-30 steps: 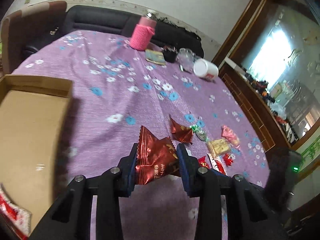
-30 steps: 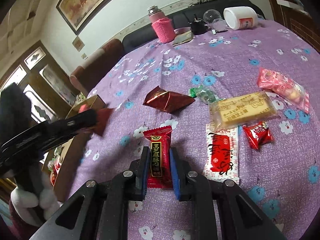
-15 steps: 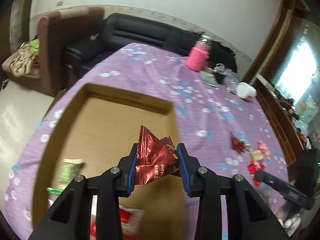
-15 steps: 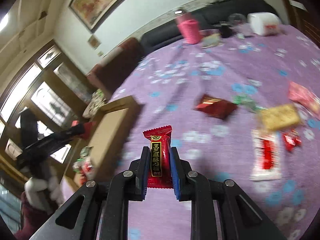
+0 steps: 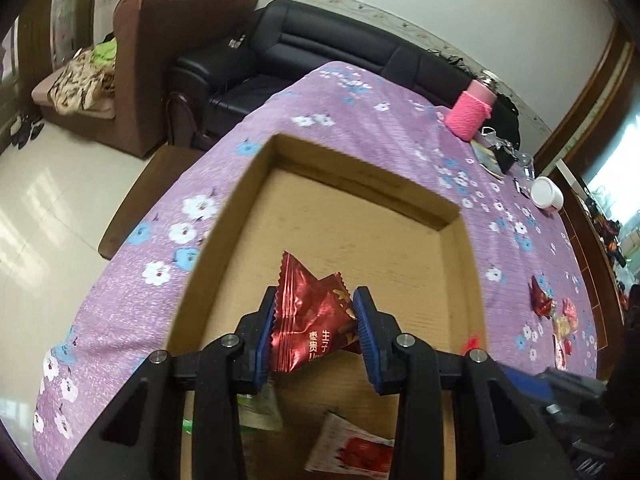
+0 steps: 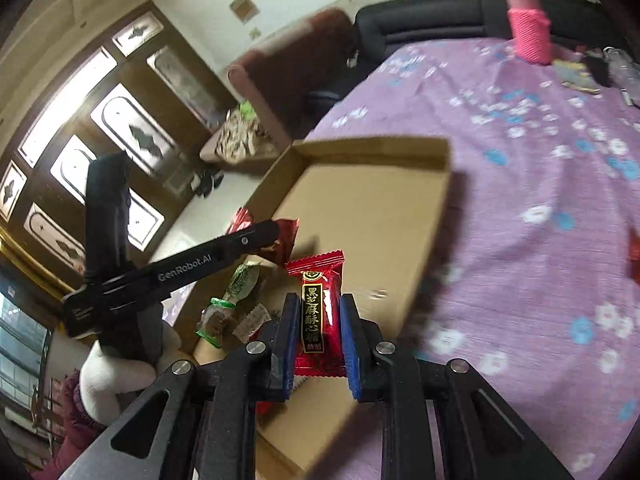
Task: Organize snacks
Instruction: 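Carry both candies into the cardboard tray and open both tools, then move both tools back toward the remaining snacks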
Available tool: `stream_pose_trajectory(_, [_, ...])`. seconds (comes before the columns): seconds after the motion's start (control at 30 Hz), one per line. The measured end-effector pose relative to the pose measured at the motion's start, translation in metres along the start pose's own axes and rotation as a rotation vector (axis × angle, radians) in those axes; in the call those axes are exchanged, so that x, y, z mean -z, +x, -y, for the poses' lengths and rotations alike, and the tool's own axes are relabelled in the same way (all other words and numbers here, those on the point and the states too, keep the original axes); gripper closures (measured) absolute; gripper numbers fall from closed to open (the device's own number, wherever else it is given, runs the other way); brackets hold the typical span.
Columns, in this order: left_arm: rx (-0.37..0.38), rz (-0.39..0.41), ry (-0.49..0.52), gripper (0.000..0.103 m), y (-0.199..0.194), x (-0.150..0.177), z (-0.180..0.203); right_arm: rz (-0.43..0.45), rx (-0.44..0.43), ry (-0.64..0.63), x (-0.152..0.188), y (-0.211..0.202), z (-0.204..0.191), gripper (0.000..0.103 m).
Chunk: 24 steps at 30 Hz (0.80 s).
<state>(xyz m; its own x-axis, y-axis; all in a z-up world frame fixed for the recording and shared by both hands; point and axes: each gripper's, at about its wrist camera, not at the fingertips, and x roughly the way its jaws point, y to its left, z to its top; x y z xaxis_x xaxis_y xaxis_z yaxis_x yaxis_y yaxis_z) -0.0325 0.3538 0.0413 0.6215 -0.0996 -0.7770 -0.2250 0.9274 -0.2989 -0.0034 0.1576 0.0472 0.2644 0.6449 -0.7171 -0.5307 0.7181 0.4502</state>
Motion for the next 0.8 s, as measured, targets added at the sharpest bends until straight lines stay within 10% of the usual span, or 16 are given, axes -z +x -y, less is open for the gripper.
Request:
stream_pose_trajectory(0.4, [0.063,-0.022,-0.071,0.056,0.001,-0.005,-0.013,-0.033,0.065,-0.032,-0.002,0.026,-0.012,0.08])
stream_pose_trajectory(0.8, [0.112,0.183,-0.001,0.024,-0.097,0.012,0.047,0.185,0.104,0.069,0.03,-0.095,0.052,0.08])
